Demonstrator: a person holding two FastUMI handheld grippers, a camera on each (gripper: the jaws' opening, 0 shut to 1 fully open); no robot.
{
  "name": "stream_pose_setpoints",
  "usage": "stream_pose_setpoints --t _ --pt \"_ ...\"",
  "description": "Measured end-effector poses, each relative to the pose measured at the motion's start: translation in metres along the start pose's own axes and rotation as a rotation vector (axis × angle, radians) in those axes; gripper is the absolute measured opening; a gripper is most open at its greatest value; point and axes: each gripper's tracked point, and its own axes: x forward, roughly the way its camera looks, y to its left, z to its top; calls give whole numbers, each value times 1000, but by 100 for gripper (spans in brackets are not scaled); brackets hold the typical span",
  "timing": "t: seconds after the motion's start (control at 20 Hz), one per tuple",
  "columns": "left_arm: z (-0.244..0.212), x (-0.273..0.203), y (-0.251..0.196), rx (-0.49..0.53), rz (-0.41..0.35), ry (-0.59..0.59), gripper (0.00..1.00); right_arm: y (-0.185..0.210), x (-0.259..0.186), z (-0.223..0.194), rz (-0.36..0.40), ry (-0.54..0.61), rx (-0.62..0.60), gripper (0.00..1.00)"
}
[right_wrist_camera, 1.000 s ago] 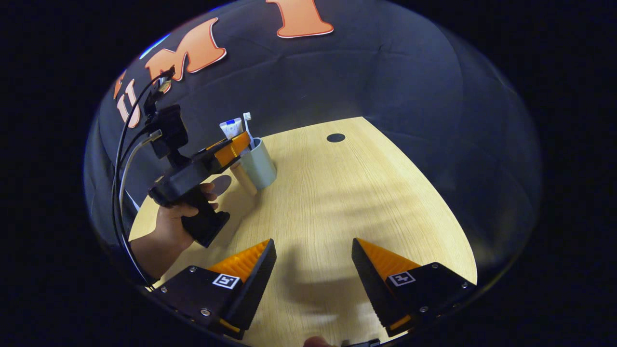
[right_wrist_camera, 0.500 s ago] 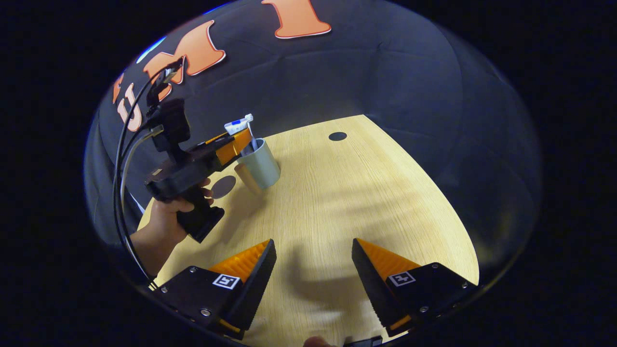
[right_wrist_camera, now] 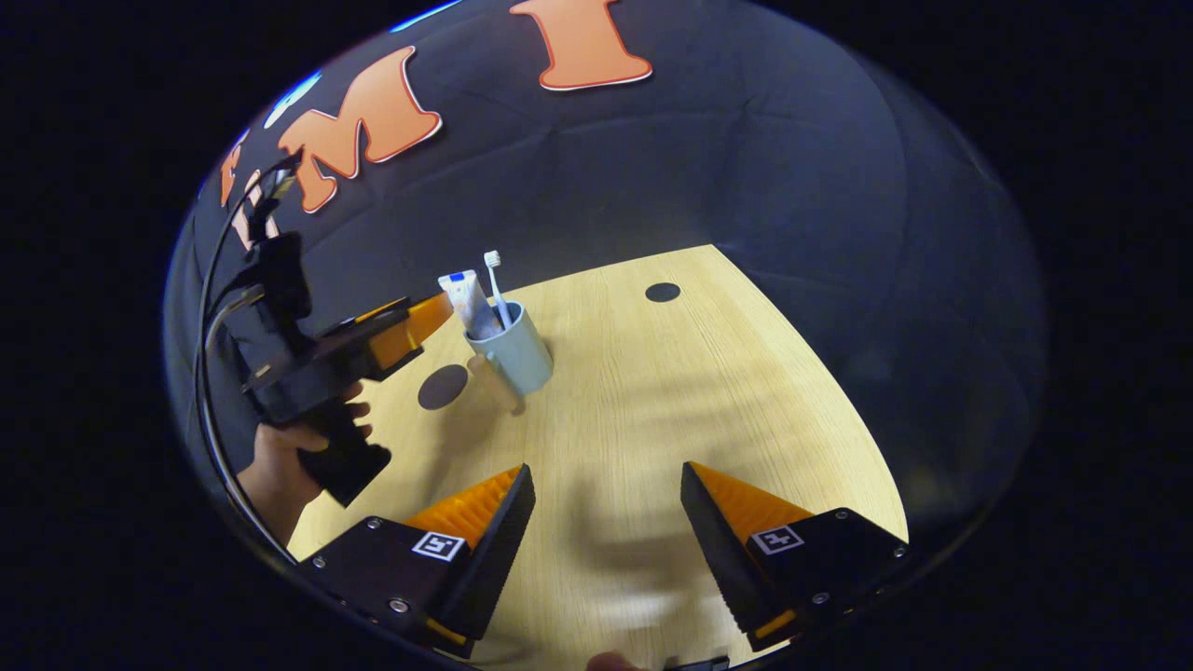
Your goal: Put the toothbrush and toothpaste on the desktop into the cup, then pick up the cup and place it on the coaster on the desktop.
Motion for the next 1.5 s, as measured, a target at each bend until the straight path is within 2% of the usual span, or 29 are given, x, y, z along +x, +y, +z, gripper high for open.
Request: stream_pose_setpoints --t 0.15,0.25,0.5,0.65,0.9,1.15,1.25,1.35,1.5 --pt "12 -37 13 -12 13 12 75 16 4 16 17 -1 -48 96" --pt "25 -63 25 -3 29 -2 83 32 12 27 38 2 -79 96" --pt "42 -122 59 15 72 5 92 71 30 52 80 11 -132 96" --pt "43 -157 80 5 108 24 92 89 42 65 80 26 -134 96" --pt "32 -210 112 -14 176 76 95 105 74 73 30 69 -144 96" --pt "22 -247 143 -22 262 121 96 106 108 39 -32 224 -128 95" --pt "18 -258 157 -15 289 134 96 113 120 34 -30 248 -151 94" --pt "12 -265 168 -22 314 151 96 112 128 35 -65 274 -191 93" --pt "0 -274 183 -43 337 185 96 115 142 24 -75 366 -120 88"
